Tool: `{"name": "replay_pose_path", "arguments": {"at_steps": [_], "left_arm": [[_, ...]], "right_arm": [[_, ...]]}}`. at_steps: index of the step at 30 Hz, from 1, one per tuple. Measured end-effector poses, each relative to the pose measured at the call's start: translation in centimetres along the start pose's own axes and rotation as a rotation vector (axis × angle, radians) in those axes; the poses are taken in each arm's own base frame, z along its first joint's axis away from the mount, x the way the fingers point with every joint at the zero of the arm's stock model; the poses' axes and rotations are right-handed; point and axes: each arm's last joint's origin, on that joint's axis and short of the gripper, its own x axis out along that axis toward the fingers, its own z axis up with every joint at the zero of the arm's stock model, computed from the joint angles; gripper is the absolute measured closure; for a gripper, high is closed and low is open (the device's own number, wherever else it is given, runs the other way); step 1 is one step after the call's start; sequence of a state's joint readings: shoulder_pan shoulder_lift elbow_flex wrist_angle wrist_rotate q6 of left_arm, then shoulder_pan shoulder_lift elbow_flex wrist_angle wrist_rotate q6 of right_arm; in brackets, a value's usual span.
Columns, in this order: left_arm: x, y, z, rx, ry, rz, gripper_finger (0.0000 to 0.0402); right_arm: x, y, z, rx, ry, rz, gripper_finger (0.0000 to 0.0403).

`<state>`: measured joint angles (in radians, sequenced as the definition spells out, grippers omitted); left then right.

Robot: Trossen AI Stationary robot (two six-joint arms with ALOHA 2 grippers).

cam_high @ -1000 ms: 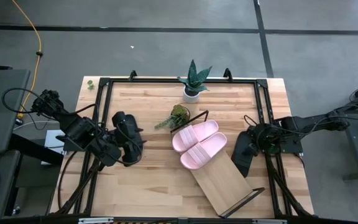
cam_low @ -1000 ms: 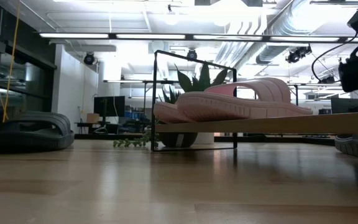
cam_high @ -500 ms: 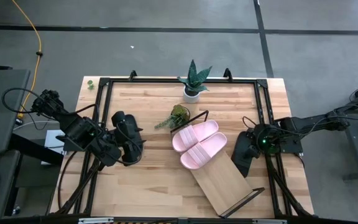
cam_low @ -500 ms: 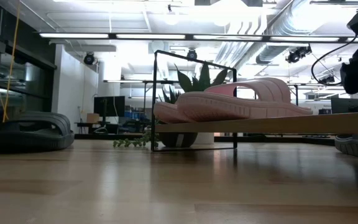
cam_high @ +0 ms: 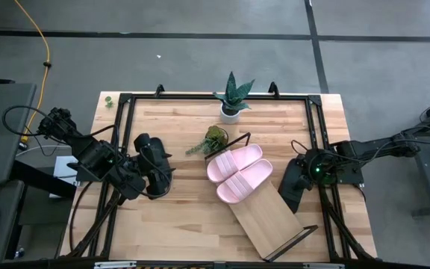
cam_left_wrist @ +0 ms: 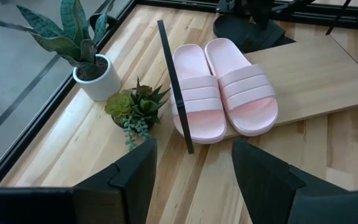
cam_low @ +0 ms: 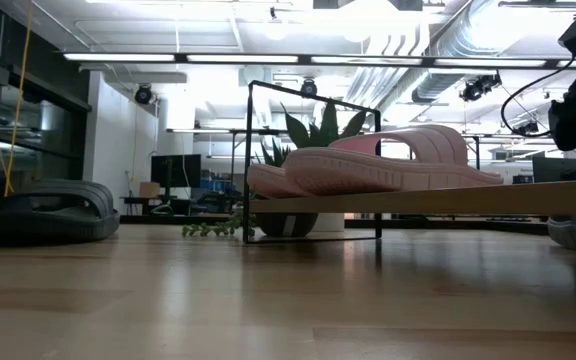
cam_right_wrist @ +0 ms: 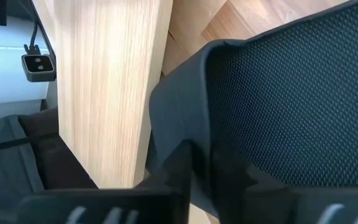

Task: Pick and place slides into the shelf
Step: Put the right black slipper on the shelf

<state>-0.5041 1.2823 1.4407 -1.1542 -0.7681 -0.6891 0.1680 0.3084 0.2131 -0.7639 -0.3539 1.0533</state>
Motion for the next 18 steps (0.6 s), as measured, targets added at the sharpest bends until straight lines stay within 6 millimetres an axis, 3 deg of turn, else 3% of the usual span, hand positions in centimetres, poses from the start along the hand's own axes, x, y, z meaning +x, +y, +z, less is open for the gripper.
{"name": "replay_pose_path", "arguments": {"at_steps": [3,18], "left_arm": [[0.00,0.00,0.00,0.000,0.000,0.000,0.0204],[0.00,0.00,0.00,0.000,0.000,0.000,0.0204]], "right_arm": [[0.00,0.00,0.01,-0.007,-0.003,-0.001,0.0397],[-0.06,0.08,0.53,-0.025,-0.146,-0.047,0.0401]]}}
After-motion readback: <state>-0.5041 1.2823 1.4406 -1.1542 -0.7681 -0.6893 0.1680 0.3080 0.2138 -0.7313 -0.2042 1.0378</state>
